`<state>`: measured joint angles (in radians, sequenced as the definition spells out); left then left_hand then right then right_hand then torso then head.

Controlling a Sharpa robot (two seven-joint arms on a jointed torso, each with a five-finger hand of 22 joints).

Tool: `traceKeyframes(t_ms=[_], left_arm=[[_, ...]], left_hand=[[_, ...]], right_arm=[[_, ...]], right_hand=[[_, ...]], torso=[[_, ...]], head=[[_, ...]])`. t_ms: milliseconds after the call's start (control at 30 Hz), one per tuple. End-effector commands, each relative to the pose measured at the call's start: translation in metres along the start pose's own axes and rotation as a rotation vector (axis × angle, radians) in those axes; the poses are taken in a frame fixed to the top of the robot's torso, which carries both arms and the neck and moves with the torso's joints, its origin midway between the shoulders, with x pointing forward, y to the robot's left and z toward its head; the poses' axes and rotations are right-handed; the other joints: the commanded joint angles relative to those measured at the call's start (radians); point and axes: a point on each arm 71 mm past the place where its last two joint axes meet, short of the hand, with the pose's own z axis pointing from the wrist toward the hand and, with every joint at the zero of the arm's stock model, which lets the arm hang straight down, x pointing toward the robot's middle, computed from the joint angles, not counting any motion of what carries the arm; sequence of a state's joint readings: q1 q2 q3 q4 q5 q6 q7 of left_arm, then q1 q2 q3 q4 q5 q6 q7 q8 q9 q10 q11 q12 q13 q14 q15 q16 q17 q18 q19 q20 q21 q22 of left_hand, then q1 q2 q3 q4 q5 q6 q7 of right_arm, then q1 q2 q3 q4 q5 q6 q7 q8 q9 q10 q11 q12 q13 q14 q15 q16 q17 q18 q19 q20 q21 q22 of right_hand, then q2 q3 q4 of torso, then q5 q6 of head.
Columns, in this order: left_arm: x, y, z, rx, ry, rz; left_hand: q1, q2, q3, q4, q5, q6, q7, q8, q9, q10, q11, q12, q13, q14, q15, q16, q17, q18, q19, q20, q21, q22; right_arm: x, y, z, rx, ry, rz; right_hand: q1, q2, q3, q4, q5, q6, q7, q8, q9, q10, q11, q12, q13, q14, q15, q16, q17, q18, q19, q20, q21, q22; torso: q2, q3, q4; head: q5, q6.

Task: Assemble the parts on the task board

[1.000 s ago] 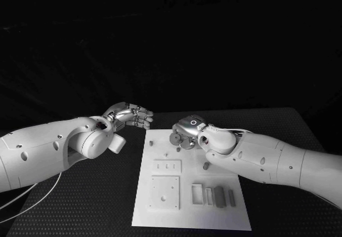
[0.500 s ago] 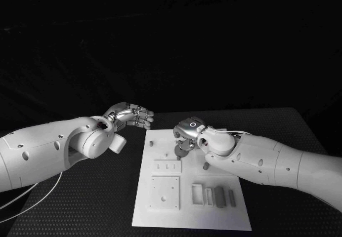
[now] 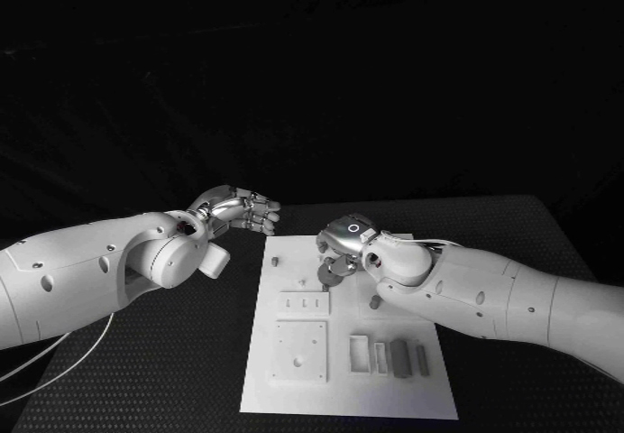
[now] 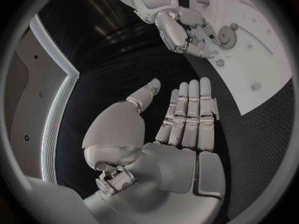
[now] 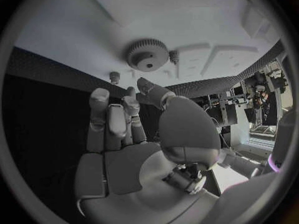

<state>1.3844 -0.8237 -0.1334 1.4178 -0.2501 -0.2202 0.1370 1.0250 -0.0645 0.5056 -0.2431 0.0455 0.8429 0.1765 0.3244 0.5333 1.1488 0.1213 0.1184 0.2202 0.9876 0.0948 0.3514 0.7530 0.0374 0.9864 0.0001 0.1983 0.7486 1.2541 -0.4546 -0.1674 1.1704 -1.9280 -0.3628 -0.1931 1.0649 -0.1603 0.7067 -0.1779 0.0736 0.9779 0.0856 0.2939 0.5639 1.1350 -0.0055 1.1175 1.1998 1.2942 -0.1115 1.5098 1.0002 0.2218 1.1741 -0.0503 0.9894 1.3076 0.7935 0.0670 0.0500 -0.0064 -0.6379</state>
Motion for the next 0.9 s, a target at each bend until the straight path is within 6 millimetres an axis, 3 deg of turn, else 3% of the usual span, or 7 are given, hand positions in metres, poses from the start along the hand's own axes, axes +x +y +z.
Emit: traceKeyframes(t_ms=[33, 200, 300, 367, 567, 900], left_arm=[[0.001, -0.002, 0.000, 0.012, 0.008, 0.001], [0.001, -0.002, -0.001, 0.010, 0.007, 0.001], [0.000, -0.001, -0.001, 0.009, 0.007, 0.001], [0.000, -0.001, -0.002, 0.008, 0.006, 0.000], [0.000, -0.001, -0.001, 0.008, 0.008, 0.000], [0.001, -0.001, -0.001, 0.008, 0.012, 0.000]], left_hand=[[0.003, -0.004, 0.000, 0.003, 0.004, -0.005, 0.004, -0.006, 0.001, 0.003, 0.005, -0.007, 0.001, 0.002, 0.004, -0.006, 0.001, 0.021, -0.005, -0.001, -0.005, 0.001], [0.003, -0.004, 0.000, 0.003, 0.004, -0.006, 0.004, -0.006, 0.002, 0.003, 0.005, -0.007, 0.001, 0.002, 0.004, -0.006, 0.001, 0.021, -0.005, -0.001, -0.005, 0.001], [0.003, -0.004, 0.000, 0.003, 0.004, -0.006, 0.004, -0.006, 0.002, 0.003, 0.005, -0.007, 0.002, 0.002, 0.004, -0.006, 0.002, 0.021, -0.005, -0.001, -0.005, 0.001], [0.003, -0.004, 0.000, 0.003, 0.004, -0.006, 0.004, -0.007, 0.002, 0.003, 0.005, -0.007, 0.002, 0.002, 0.004, -0.006, 0.002, 0.021, -0.005, -0.001, -0.005, 0.001], [0.003, -0.004, -0.001, 0.003, 0.004, -0.006, 0.004, -0.007, 0.002, 0.003, 0.005, -0.008, 0.002, 0.002, 0.004, -0.007, 0.002, 0.021, -0.005, -0.001, -0.006, 0.001], [0.003, -0.004, -0.001, 0.003, 0.004, -0.006, 0.005, -0.007, 0.002, 0.003, 0.005, -0.009, 0.002, 0.002, 0.004, -0.008, 0.003, 0.021, -0.005, 0.000, -0.006, 0.002]], right_arm=[[-0.001, 0.001, -0.005, -0.002, 0.000, 0.022], [-0.002, -0.003, -0.017, -0.002, 0.065, 0.086], [-0.002, -0.006, -0.024, -0.004, 0.122, 0.114], [-0.002, -0.007, -0.026, -0.005, 0.140, 0.118], [0.001, -0.008, -0.026, -0.007, 0.173, 0.128], [0.002, -0.004, -0.015, -0.011, 0.172, 0.128]], right_hand=[[0.002, -0.014, -0.005, 0.004, 0.005, 0.014, 0.024, -0.004, -0.001, 0.003, 0.005, 0.002, -0.002, 0.003, 0.007, -0.003, -0.002, 0.040, 0.000, -0.004, -0.003, 0.014], [0.000, -0.054, 0.001, 0.022, 0.006, -0.022, 0.036, -0.029, -0.011, -0.004, 0.016, 0.000, -0.008, -0.001, 0.016, -0.008, -0.008, 0.040, 0.001, -0.004, -0.009, 0.013], [-0.001, -0.094, 0.001, 0.040, 0.005, -0.074, 0.055, -0.060, -0.026, -0.023, 0.034, 0.000, -0.009, -0.018, 0.033, -0.013, -0.024, 0.040, -0.005, -0.001, -0.015, 0.014], [-0.001, -0.107, -0.003, 0.046, 0.005, -0.098, 0.065, -0.074, -0.034, -0.035, 0.043, 0.002, -0.007, -0.028, 0.042, -0.014, -0.031, 0.040, -0.010, 0.002, -0.017, 0.015], [-0.009, -0.116, -0.025, 0.054, 0.003, -0.130, 0.079, -0.091, -0.048, -0.062, 0.058, 0.011, -0.004, -0.049, 0.056, -0.014, -0.039, 0.040, -0.022, 0.009, -0.019, 0.019], [-0.015, -0.114, -0.036, 0.063, 0.004, -0.142, 0.085, -0.096, -0.054, -0.073, 0.063, 0.018, -0.003, -0.055, 0.062, -0.011, -0.035, 0.040, -0.027, 0.012, -0.018, 0.020]], torso=[[0.000, 0.0001, 0.0011], [0.000, -0.0007, -0.0009], [0.000, -0.0005, -0.0015], [0.000, -0.0006, -0.0018], [0.000, 0.0005, 0.0002], [0.000, -0.0002, 0.0013]], head=[[0.000, 0.000], [0.005, 0.001], [0.006, 0.001], [0.006, 0.001], [0.005, 0.000], [0.003, -0.001]])
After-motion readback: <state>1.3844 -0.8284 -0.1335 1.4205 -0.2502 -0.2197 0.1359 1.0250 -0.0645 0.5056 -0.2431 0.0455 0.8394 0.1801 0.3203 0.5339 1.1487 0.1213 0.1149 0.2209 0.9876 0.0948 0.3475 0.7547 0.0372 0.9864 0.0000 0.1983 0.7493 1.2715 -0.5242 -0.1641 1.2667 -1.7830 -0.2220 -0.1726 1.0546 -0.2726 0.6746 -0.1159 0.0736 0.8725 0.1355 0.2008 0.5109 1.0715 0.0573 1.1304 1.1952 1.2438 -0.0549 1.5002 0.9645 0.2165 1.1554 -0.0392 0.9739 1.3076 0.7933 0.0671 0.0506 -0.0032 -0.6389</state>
